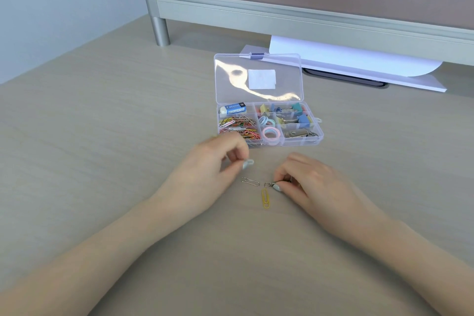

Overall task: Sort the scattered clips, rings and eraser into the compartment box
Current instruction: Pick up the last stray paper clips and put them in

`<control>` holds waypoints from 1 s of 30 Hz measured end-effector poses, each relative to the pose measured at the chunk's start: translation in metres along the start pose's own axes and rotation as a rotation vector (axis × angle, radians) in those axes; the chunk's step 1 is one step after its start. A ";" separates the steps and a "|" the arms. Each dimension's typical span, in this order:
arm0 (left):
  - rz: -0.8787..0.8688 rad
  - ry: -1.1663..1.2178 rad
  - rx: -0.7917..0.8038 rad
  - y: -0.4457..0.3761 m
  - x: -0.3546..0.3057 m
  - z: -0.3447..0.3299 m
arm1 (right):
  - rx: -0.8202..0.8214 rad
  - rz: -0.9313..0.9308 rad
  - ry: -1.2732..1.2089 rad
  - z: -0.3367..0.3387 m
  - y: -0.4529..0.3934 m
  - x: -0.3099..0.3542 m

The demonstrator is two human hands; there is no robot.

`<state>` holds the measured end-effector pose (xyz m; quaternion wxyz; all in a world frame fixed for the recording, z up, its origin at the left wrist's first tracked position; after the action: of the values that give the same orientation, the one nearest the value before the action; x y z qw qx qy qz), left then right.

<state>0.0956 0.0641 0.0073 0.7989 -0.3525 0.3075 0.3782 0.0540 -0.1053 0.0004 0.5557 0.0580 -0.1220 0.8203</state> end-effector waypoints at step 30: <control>0.034 -0.316 -0.243 -0.047 0.046 0.023 | -0.409 -0.144 -0.026 -0.002 -0.094 -0.016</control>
<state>0.1637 0.0781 0.0013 0.7822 -0.3772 0.1365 0.4766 0.1469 -0.0861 0.0072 0.6115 -0.0367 -0.2885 0.7358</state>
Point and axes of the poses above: each hand's wrist, its own y-axis away from the middle knuckle, its own z-axis out of the back of the hand, x = y × z, the point moved 3 cm from there along -y, towards the middle knuckle, and after that the axes turned 8 degrees about y, right-handed, at the moved point
